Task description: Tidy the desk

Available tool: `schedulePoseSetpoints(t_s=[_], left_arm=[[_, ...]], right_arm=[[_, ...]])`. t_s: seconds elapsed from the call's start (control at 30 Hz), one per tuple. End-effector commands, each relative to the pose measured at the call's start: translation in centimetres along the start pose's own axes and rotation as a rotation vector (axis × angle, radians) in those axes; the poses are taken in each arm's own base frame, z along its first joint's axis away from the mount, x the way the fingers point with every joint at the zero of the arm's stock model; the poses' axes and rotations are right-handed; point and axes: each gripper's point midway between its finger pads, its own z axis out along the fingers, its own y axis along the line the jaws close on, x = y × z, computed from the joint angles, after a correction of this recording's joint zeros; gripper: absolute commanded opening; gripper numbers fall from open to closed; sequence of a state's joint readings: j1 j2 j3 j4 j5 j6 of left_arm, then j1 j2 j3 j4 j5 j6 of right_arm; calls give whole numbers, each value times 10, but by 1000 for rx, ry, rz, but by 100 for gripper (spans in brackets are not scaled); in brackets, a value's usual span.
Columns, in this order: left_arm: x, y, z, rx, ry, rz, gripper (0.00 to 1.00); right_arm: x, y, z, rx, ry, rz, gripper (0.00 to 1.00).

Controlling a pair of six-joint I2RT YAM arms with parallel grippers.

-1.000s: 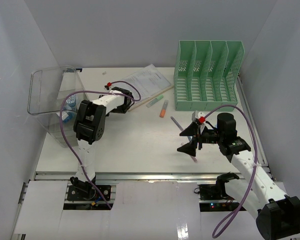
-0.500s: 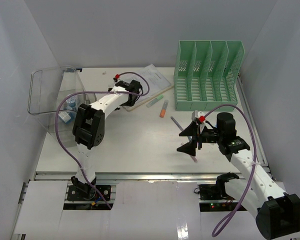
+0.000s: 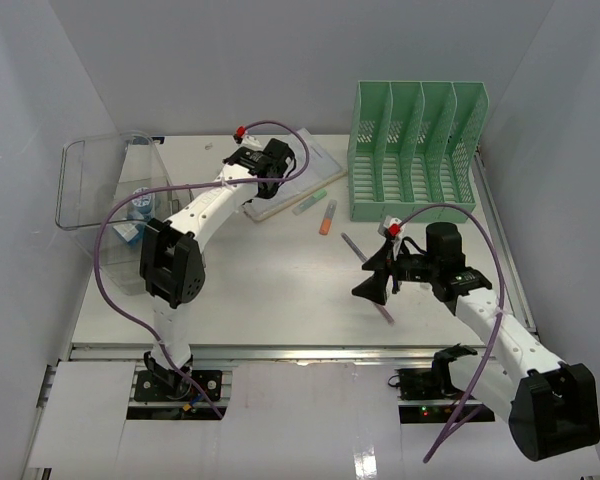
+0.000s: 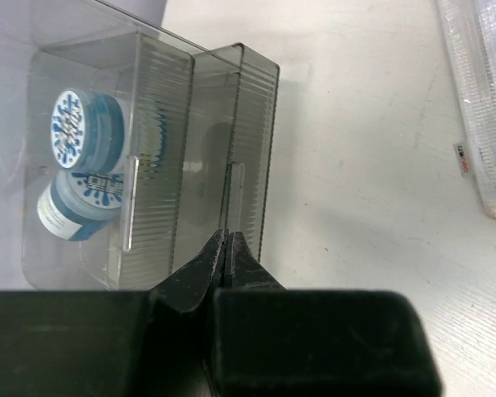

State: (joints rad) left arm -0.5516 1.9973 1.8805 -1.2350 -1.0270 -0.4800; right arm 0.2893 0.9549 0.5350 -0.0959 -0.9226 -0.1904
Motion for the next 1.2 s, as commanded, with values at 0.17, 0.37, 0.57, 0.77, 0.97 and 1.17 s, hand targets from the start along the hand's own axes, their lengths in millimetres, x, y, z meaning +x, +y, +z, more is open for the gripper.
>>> schedulePoseSetpoints(t_s=[0.17, 0.37, 0.57, 0.77, 0.97, 1.17], left_arm=[[-25, -57, -84, 732, -17, -166, 62], [-30, -117, -156, 1254, -91, -167, 90], [-46, -187, -146, 1366, -161, -26, 91], [-68, -231, -119, 1350, -272, 63, 90], [-75, -257, -72, 1208, -283, 96, 82], [-70, -271, -42, 1115, -282, 141, 76]], right_arm=[[3, -74, -4, 351, 120, 104, 90], [-6, -61, -5, 269, 105, 10, 90], [-1, -6, -5, -42, 43, -204, 90], [-10, -15, -22, -11, -23, -261, 92], [-11, -24, -36, 0, -72, -196, 94], [-11, -29, -38, 13, -74, -174, 94]])
